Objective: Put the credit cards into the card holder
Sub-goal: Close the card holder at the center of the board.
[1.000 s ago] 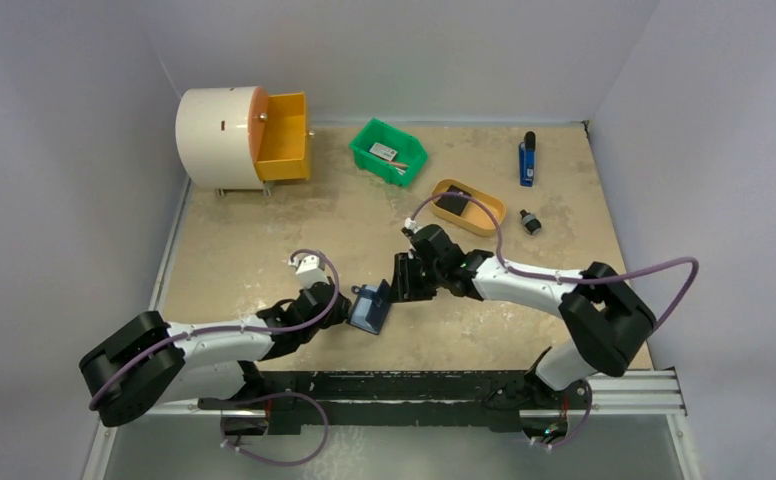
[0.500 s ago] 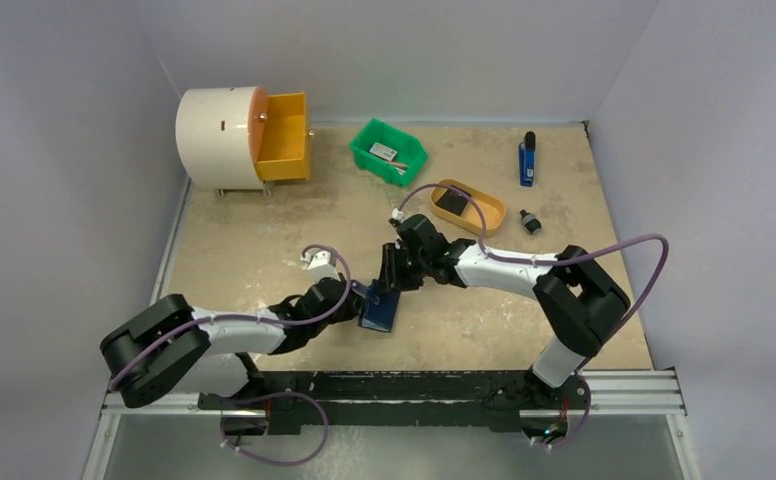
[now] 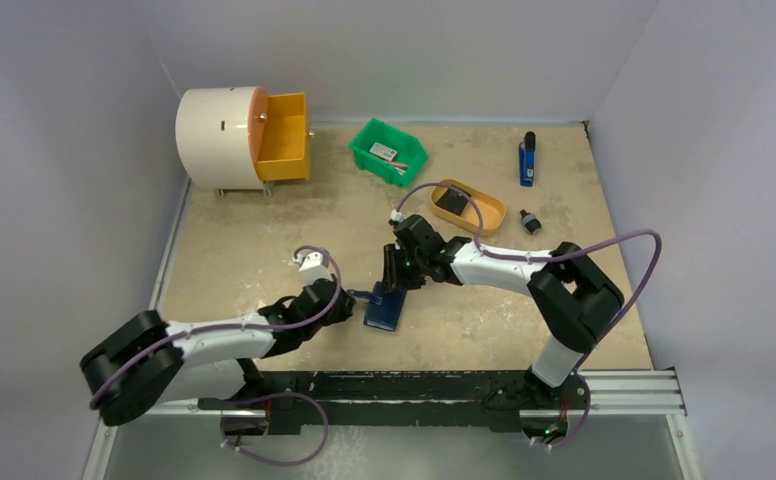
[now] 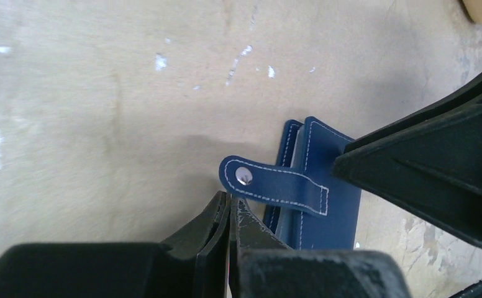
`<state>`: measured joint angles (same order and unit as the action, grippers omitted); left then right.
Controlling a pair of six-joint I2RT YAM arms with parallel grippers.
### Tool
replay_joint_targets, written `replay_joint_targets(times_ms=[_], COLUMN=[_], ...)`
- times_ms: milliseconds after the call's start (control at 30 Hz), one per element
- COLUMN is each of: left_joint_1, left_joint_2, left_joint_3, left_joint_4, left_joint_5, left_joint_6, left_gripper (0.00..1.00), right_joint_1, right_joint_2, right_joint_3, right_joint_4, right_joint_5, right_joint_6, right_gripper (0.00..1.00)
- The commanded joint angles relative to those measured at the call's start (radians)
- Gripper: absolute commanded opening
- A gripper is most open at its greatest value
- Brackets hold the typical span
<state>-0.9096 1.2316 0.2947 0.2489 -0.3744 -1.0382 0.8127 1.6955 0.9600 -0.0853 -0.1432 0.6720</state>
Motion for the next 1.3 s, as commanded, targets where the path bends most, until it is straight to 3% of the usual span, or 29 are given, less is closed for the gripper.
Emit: replay_joint_targets(times_ms=[0, 100, 200, 533, 800, 1067, 1267], left_joint_1=[0.004, 0.004, 0.004, 0.003, 0.002, 0.001, 0.003], left_joint_2=[-0.188, -0.296, -0.330, -0.047, -0.109, 0.068, 0.103], left_joint_3=[-0.017, -0.010, 0.006, 0.105, 0.085, 0.085, 0.046], left_joint_4=[-0.199, -0.292, -0.247, 0.086, 0.081, 0.096, 0.089], left_joint_5=[-0.118, -0.142, -0.095, 0.231, 0.204, 0.208, 0.151], left_joint_6=[-0.017, -0.015, 0.019, 0.130, 0.145, 0.150, 0.130], left_gripper=[0.00, 0.00, 0.00, 0.00, 0.04, 0.00, 0.00], right_joint_1=[0.005, 0.005, 0.005, 0.005, 0.005, 0.005, 0.005], right_joint_2=[0.020, 0.039, 0.046, 0.070, 0.076, 0.068, 0.033], right_joint_3=[0.007, 0.017, 0.020, 0.035, 0.038, 0.048, 0.034], right_joint_4=[-0.030, -0.028, -0.019, -0.030, -0.030, -0.031, -0.033], right_joint_5=[0.034, 0.041, 0.045, 0.051, 0.052, 0.048, 0.031], right_joint_6=[-0.035, -0.040, -0.038, -0.040, -0.038, -0.037, -0.025], right_gripper=[0.36, 0.35, 0.35, 0.35, 0.35, 0.35, 0.37])
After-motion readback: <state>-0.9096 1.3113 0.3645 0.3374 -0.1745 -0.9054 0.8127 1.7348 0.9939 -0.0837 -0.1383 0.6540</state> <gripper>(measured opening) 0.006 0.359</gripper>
